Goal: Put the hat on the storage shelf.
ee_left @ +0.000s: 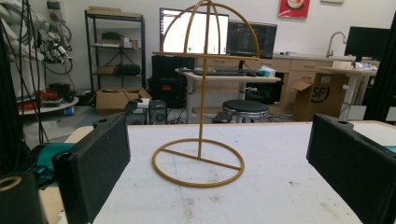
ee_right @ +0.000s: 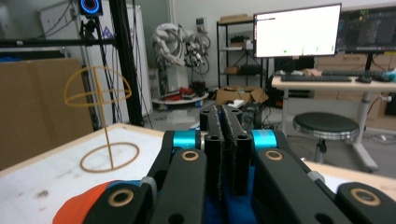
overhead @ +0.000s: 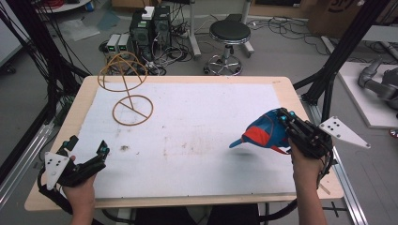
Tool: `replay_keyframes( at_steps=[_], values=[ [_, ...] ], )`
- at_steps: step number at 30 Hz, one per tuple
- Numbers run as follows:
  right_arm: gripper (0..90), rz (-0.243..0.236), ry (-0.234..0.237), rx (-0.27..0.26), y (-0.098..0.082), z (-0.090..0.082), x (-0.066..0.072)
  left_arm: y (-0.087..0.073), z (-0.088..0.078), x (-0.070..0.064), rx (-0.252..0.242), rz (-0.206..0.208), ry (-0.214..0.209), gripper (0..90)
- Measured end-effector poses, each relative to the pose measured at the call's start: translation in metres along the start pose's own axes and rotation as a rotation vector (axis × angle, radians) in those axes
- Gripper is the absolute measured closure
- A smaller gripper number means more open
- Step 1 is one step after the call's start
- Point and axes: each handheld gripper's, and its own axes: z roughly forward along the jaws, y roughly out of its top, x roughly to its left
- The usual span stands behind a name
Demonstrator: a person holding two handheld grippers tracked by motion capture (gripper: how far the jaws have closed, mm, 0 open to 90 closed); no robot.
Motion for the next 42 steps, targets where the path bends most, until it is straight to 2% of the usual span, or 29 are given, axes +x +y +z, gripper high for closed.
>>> replay_keyframes(
  at_steps=[8, 13, 18, 26, 32, 42],
  values=[
    [88.5, -0.015, 0.007, -0.028, 0.02, 0.01, 0.007, 0.0, 0.002, -0.002, -0.002, -0.001, -0.01, 6.6],
    [88.6, -0.04, 0.017, -0.036, 0.034, 0.022, 0.013, 0.0, 0.004, -0.002, -0.003, -0.002, -0.019, 6.6],
    [88.5, -0.042, 0.029, -0.051, 0.044, 0.031, 0.019, 0.0, 0.006, -0.002, -0.004, -0.006, -0.024, 6.6],
    [88.6, -0.057, 0.05, -0.073, 0.06, 0.056, 0.033, -0.002, 0.009, -0.004, 0.0, -0.006, -0.041, 6.6],
    [88.6, -0.049, 0.065, -0.093, 0.072, 0.076, 0.044, -0.002, 0.011, -0.005, -0.004, -0.007, -0.048, 6.6],
    [88.6, -0.073, 0.079, -0.112, 0.091, 0.106, 0.058, -0.003, 0.013, -0.006, -0.005, -0.019, -0.058, 6.6]
  ],
)
